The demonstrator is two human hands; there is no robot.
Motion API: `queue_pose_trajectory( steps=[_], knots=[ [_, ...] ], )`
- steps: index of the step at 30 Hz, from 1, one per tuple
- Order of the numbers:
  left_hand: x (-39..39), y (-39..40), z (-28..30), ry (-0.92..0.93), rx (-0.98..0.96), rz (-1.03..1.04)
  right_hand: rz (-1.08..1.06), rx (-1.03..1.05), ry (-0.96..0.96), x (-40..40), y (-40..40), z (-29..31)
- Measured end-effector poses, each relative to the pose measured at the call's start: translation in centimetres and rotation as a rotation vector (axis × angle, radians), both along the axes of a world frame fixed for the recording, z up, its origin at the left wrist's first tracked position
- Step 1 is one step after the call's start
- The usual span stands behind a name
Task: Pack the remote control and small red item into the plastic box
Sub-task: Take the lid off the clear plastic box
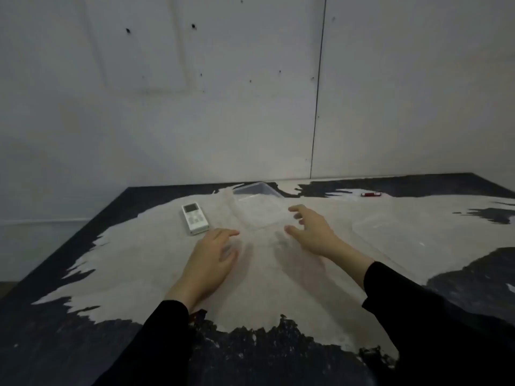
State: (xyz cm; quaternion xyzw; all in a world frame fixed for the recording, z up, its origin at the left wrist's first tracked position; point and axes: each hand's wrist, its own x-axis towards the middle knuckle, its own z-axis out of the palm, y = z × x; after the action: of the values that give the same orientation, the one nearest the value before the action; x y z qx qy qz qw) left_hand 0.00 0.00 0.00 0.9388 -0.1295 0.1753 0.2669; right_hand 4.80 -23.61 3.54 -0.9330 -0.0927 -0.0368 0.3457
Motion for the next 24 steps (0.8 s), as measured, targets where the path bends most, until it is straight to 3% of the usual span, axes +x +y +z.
queue_pose_trajectory(
  steps=[6,15,20,24],
  knots=[
    [1.1,0.1,-1.8,-0.007,0.076,0.018,-0.274,0.335,0.165,5.2,1.9,-1.3],
    [1.1,0.4,-2.0,0.018,0.056,0.001,-0.312,0.305,0.222,8.2,2.7,-0.6],
    [1.2,0.9,-2.1,0.152,-0.23,0.047,-0.243,0.248,0.257,4.8,-1.2,-0.3],
    [0.2,0.1,-1.2,0.12,-0.538,0.053,-0.13,0.157,0.28,0.7,-4.5,0.2]
  ],
)
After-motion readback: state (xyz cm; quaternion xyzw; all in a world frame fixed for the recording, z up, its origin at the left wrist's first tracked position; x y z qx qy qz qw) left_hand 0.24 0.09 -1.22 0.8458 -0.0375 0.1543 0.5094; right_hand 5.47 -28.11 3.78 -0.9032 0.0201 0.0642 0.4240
